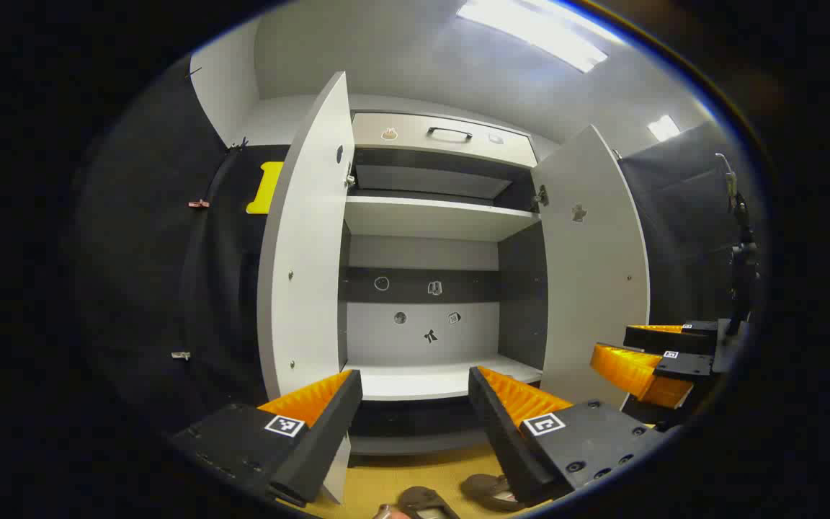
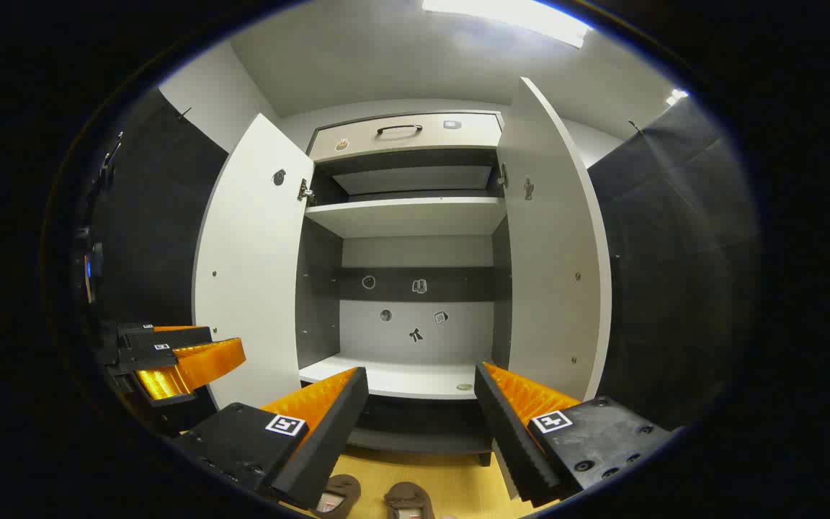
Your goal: Grab one shoe with the right hand and put it into the shoe cabinet, grab the other shoe with the left hand and put it into the shoe cabinet; then close the right door with the right hand and the left door with the left hand.
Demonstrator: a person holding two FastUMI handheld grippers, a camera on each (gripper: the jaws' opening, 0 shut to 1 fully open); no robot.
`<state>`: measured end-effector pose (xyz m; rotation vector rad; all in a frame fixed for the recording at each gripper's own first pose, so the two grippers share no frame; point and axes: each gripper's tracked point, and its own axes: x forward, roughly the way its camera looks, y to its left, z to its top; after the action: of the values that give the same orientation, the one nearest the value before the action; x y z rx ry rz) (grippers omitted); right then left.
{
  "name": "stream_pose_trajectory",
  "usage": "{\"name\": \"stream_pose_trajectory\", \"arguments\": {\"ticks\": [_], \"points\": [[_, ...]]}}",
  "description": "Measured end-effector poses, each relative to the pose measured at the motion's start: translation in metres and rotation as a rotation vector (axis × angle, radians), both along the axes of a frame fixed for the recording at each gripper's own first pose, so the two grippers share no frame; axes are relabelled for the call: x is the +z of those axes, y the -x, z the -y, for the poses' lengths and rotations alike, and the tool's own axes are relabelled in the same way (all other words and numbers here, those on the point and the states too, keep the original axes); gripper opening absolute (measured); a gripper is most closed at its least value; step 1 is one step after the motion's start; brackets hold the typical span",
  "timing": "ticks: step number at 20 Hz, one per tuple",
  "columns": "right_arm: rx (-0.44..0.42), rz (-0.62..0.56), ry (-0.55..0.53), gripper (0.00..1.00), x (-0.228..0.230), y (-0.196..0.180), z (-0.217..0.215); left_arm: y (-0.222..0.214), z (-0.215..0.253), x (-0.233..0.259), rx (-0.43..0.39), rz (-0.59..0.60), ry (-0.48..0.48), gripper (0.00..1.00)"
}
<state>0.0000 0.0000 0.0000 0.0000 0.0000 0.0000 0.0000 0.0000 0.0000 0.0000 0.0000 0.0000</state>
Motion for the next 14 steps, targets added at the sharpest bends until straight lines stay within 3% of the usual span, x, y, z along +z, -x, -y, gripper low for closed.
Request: {"name": "stream_pose_trajectory", "arguments": {"ticks": [14], "points": [[-0.038,-0.014,0.002,0.98,-0.0036,0.0011,0.0069,-0.0017,-0.0034,-0.0045,-0.002,-0.009,-0.024,0.94]]}}
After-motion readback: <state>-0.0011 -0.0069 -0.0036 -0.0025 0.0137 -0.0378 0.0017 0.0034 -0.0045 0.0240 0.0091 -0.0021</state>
